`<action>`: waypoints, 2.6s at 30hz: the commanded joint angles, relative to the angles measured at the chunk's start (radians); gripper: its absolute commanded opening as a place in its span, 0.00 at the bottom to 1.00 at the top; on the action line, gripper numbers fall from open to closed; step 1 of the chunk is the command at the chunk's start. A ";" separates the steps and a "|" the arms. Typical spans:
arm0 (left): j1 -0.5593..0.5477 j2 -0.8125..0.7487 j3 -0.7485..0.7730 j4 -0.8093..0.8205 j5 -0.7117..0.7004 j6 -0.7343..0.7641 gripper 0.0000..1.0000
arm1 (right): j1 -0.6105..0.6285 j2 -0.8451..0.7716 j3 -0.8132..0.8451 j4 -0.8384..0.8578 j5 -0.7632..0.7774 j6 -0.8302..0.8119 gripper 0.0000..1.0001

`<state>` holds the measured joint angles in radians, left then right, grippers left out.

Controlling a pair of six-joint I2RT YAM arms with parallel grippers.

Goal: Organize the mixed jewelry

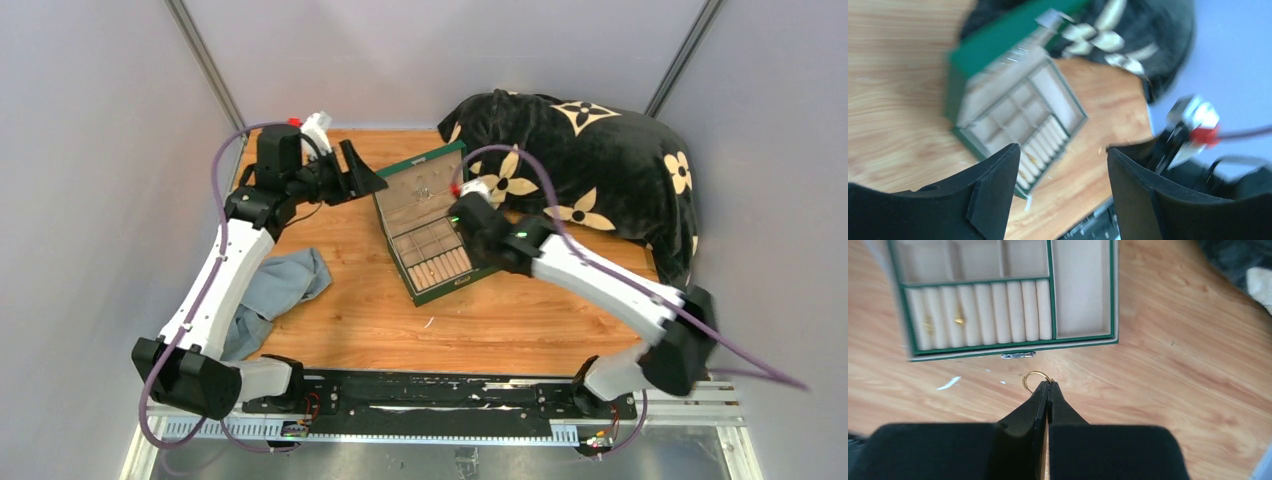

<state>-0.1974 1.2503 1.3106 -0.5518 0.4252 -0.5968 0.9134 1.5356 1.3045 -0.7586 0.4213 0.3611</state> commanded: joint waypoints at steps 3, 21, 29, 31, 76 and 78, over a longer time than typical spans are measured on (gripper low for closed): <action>-0.204 0.061 0.016 0.094 0.389 0.058 0.70 | -0.120 -0.351 -0.073 0.187 -0.296 -0.061 0.00; -0.321 0.182 -0.082 0.417 0.535 -0.138 0.58 | -0.138 -0.413 0.000 0.282 -0.457 0.025 0.00; -0.324 0.192 -0.099 0.490 0.559 -0.185 0.45 | -0.139 -0.407 0.004 0.290 -0.468 0.031 0.00; -0.329 0.198 -0.099 0.498 0.571 -0.191 0.43 | -0.139 -0.404 0.006 0.291 -0.466 0.026 0.00; -0.341 0.170 -0.078 0.630 0.779 -0.170 0.00 | -0.544 -0.520 -0.335 1.047 -1.435 0.637 0.56; -0.340 0.173 -0.076 0.630 0.781 -0.175 0.00 | -0.544 -0.508 -0.337 1.049 -1.460 0.642 0.54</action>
<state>-0.5327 1.4437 1.2098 0.0517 1.1801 -0.7673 0.3824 1.0218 0.9764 0.1787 -0.9253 0.9405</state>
